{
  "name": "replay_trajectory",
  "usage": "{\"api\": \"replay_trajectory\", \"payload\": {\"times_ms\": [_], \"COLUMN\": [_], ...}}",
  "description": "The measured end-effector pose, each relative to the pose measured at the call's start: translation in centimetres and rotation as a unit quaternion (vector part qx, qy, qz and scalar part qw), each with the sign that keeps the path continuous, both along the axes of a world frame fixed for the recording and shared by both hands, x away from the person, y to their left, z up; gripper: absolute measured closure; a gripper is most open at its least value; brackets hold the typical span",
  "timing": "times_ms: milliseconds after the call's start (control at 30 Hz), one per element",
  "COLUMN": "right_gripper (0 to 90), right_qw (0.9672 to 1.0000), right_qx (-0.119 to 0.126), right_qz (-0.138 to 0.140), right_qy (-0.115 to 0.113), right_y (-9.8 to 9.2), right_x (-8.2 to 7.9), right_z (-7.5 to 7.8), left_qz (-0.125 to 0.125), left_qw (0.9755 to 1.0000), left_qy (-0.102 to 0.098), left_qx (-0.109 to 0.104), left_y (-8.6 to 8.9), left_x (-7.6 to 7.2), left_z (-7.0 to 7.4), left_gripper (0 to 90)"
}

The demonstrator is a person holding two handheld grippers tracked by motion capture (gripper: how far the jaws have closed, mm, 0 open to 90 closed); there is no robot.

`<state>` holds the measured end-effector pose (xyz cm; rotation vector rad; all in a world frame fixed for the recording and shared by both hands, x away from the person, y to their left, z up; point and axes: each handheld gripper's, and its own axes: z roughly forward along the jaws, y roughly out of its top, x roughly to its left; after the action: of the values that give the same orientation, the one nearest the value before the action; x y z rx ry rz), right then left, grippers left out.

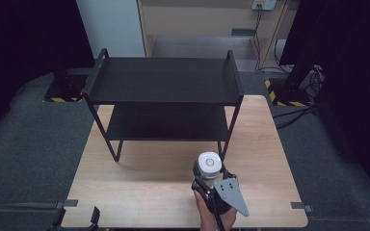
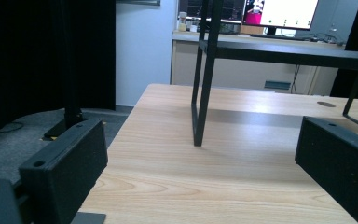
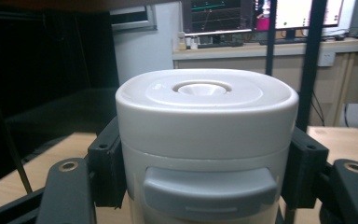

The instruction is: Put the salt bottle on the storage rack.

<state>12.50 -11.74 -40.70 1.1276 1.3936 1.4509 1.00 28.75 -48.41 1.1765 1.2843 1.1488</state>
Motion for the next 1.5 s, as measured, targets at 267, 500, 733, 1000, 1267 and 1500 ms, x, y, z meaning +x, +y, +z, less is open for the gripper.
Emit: {"api": "replay_trajectory", "payload": {"times_ms": [267,500,733,1000,1267,1500], "right_gripper": [31.6,31.6,31.6,31.6,31.6,31.6], "right_qw": [0.9998,0.9995,0.9997,0.9998,0.9997,0.9998], "right_qx": [-0.011,-0.018,-0.014,-0.017,-0.023,-0.019], "right_qz": [0.014,0.020,0.019,0.014,0.010,0.003], "right_qy": [-0.010,-0.014,-0.009,-0.003,0.000,0.000], "right_y": [0.8,1.5,2.1,2.5,2.8,3.0], "right_x": [3.7,6.7,9.4,11.2,12.8,14.3], "right_z": [3.5,5.4,5.8,5.8,5.6,5.3], "left_qz": [-0.009,-0.007,-0.004,0.003,0.005,0.008], "left_qw": [0.9999,0.9999,0.9999,0.9999,0.9999,0.9999], "left_qy": [-0.006,-0.009,-0.009,-0.010,-0.010,-0.011], "left_qx": [-0.005,-0.008,-0.009,-0.010,-0.011,-0.010], "left_y": [0.0,0.2,0.4,0.6,0.7,0.7], "left_x": [-0.2,-0.2,-0.2,-0.1,0.0,0.0], "left_z": [0.1,0.2,0.3,0.3,0.3,0.4], "left_gripper": [1.2,1.3,1.4,1.6,1.8,1.8]}}
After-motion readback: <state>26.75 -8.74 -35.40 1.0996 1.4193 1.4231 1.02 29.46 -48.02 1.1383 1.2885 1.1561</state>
